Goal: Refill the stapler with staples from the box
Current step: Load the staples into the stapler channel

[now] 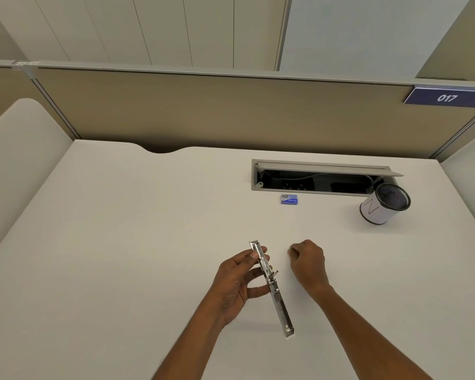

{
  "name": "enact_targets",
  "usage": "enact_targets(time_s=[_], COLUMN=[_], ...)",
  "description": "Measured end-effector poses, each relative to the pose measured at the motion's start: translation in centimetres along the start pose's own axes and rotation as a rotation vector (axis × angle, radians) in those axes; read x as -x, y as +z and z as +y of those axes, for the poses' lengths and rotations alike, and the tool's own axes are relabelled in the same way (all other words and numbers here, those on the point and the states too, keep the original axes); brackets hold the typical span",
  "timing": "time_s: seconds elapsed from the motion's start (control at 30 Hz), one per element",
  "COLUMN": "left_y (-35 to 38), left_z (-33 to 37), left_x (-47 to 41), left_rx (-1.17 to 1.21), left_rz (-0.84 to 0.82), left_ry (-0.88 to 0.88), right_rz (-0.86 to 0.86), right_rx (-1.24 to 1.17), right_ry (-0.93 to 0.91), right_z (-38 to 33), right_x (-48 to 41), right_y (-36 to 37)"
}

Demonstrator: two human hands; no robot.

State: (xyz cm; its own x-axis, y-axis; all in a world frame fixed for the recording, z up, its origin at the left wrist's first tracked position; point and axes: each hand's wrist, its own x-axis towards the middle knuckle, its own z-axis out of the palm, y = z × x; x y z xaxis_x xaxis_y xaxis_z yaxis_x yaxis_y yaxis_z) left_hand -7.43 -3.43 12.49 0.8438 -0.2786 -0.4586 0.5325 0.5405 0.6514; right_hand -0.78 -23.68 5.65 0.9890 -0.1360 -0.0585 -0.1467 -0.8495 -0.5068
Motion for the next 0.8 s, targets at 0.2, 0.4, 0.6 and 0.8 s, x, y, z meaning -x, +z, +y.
enact_targets(time_s=[0.2,0.4,0.6,0.8], left_y=[0.4,0.8,1.2,1.5], left_z=[0.5,1.0,1.5,1.8], left_x=[0.6,1.2,2.0,3.4], left_rx=[-0.006,-0.025,-0.031,-0.052], left_rz=[-0.006,0.004,-0.019,-0.065], left_ry=[0.009,0.02,0.039,0.052], right_rz=[0.04,0.014,-0.083,-0.151], right_rx=[-0.487,-0.882,-0.994,-0.955], right_ry=[0.181,0.085,-0.043,-0.093], right_z=[-2.3,-6.6,-9.7,-10.0], right_x=[1.9,4.2,7.2,9.3], right_y=[-2.0,-6.9,-10.4,-11.0])
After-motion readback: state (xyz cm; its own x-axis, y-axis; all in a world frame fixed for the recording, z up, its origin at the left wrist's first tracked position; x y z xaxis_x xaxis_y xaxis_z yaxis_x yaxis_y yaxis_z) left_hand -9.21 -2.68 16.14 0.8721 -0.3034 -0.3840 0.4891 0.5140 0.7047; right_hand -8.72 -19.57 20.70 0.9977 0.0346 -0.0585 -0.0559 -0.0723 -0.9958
